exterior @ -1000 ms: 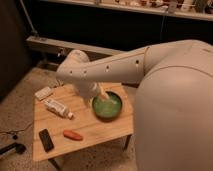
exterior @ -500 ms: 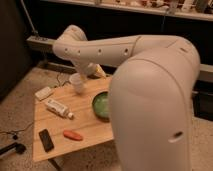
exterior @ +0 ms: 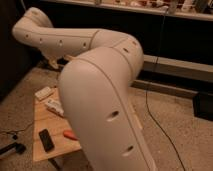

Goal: Move the arm in a circular motion

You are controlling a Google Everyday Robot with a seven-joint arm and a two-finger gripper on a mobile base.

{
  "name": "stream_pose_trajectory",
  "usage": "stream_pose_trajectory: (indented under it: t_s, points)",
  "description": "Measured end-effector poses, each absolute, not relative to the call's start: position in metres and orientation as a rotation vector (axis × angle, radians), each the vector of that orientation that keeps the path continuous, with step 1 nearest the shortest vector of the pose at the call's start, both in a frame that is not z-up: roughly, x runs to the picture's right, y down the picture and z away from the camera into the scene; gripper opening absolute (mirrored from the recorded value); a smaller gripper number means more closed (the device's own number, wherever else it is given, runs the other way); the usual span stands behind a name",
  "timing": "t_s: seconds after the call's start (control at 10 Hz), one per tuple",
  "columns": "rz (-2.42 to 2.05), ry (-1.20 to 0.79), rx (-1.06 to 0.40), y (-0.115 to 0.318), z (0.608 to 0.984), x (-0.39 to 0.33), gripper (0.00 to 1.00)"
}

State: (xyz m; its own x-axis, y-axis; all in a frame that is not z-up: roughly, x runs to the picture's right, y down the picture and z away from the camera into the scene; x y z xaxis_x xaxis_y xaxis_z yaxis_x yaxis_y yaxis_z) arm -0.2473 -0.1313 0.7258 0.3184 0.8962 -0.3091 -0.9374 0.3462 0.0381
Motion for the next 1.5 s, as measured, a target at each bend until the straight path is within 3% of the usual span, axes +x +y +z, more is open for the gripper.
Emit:
stream_pose_trajectory:
  t_s: [0.3, 0.5, 1.0, 1.3, 1.5]
  points:
    - [1.001, 0.234, -0.256, -0.079, 0.711, -0.323, 0.65]
    - [0.872, 0.245, -0.331, -0.028, 0.701, -0.323, 0.65]
    - [0.801, 0.477, -0.501, 0.094, 0.687, -0.171, 0.65]
    - [0.874, 0.605, -0.53, 0.127, 0.695, -0.101, 0.65]
    - [1.009, 0.69, -0.472, 0.115, 0.712, -0.048, 0.65]
